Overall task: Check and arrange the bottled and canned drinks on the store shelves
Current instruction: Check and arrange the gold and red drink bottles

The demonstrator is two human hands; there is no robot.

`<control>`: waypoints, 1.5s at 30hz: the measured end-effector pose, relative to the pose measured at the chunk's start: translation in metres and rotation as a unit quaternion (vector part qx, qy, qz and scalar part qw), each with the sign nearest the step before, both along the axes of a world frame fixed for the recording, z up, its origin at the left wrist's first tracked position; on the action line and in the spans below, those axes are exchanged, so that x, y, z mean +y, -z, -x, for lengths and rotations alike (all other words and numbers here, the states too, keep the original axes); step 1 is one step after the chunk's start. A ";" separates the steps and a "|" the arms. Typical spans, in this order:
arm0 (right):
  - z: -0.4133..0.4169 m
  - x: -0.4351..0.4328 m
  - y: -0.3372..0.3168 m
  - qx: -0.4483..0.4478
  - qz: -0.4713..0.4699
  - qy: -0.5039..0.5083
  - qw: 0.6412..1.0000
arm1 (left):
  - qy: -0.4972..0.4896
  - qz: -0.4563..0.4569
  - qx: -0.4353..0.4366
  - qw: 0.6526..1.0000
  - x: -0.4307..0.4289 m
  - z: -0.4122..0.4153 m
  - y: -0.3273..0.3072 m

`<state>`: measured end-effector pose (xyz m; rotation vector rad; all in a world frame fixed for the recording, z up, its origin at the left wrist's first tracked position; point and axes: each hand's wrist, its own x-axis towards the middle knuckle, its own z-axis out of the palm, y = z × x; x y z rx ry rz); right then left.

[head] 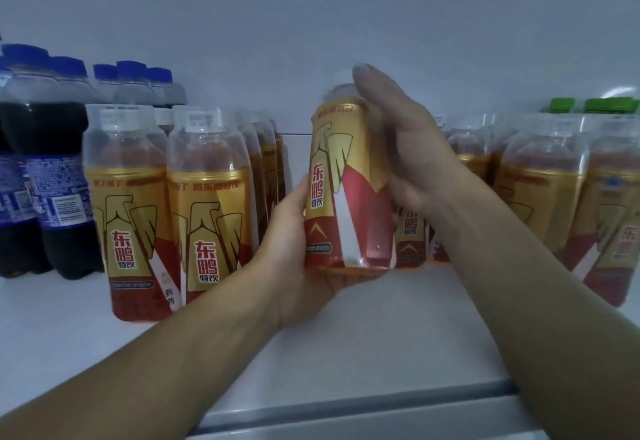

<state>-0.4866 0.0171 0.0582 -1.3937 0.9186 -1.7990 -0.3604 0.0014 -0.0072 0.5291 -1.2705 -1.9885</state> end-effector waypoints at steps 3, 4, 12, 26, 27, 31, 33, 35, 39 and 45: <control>0.004 0.002 0.000 -0.029 0.002 -0.023 0.999 | 0.019 0.006 -0.011 1.000 0.002 0.001 0.001; 0.004 0.002 0.000 -0.015 0.008 -0.006 1.000 | -0.004 0.032 -0.029 0.999 0.003 0.002 0.000; 0.002 0.003 0.001 0.062 0.008 0.032 0.998 | -0.005 0.037 -0.026 0.999 0.003 0.000 -0.001; 0.002 0.021 -0.011 -0.113 -0.187 -0.157 0.963 | 0.184 -0.017 0.109 0.977 -0.004 -0.008 -0.004; 0.003 0.021 -0.011 -0.110 -0.157 -0.155 0.969 | 0.165 -0.004 0.088 0.982 -0.002 -0.007 -0.005; 0.004 0.015 -0.007 -0.024 0.058 -0.102 0.993 | 0.014 0.059 -0.009 0.998 0.003 0.002 -0.002; 0.002 0.014 -0.004 0.077 0.094 -0.062 0.991 | -0.073 0.057 -0.017 0.996 0.003 0.006 0.001; 0.001 0.014 -0.002 0.161 0.110 -0.075 0.978 | -0.143 0.056 -0.009 0.988 0.002 0.006 0.002; 0.002 0.020 -0.004 0.275 0.085 -0.123 0.950 | -0.193 0.107 0.074 0.973 0.010 0.005 -0.005; 0.009 0.035 -0.011 0.351 0.090 -0.107 0.926 | -0.228 0.231 0.136 0.936 0.008 0.001 -0.006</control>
